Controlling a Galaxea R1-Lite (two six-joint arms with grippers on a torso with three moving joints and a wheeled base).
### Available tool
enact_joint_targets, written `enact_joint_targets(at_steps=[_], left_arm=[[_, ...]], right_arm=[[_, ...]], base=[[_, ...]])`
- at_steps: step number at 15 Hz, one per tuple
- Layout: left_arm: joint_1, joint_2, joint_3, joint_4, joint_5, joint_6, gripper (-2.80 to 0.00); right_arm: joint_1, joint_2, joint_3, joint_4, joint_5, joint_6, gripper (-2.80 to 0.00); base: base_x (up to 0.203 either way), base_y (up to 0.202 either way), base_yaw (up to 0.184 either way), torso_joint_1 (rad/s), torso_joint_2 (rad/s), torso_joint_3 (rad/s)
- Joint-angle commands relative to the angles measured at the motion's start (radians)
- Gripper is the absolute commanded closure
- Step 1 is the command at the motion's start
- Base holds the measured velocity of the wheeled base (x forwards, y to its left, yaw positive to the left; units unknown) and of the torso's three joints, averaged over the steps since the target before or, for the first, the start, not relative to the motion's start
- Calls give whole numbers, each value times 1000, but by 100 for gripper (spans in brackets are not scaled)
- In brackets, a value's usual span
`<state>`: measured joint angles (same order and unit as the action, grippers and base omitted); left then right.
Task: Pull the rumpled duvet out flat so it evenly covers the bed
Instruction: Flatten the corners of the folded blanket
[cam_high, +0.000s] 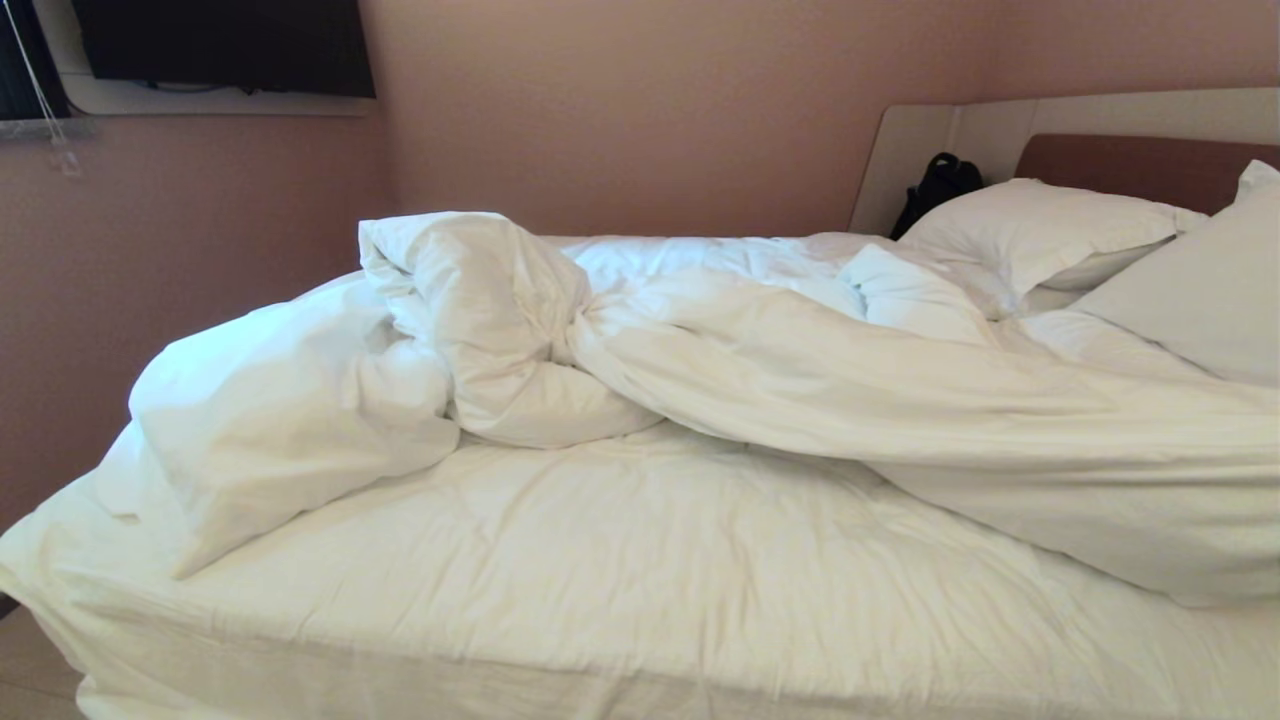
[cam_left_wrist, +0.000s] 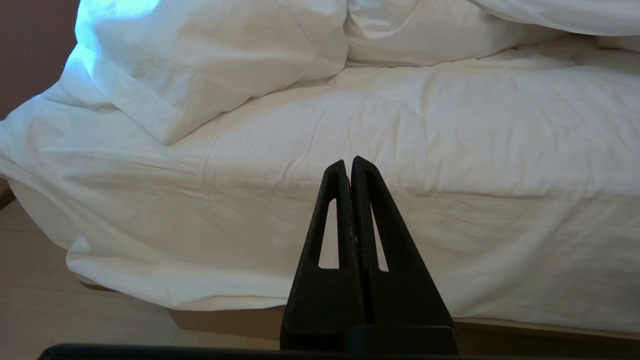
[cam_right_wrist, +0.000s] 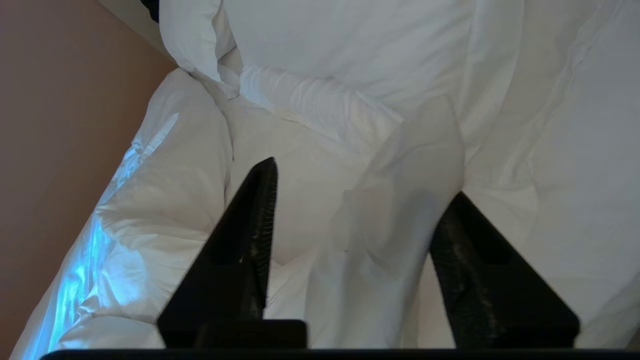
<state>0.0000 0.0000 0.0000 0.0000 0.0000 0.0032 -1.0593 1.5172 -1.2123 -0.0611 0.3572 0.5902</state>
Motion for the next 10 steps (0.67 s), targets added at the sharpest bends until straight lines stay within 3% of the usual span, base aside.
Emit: enact_joint_targets(at_steps=[1,5,6,10], left_arm=[[0,0,0,0,0,0,0],[0,0,0,0,0,0,0],[0,0,0,0,0,0,0],[0,0,0,0,0,0,0]], right_arm=[[12,-15,4,12,3,3,-280],[15,-35,-14,17,15,11,-280],[17,-56,-15,16,57,12,-280],[67,-230,8,45,391,32,-280]], base=[[0,0,0,0,0,0],[0,0,0,0,0,0],[0,0,0,0,0,0],[0,0,0,0,0,0]])
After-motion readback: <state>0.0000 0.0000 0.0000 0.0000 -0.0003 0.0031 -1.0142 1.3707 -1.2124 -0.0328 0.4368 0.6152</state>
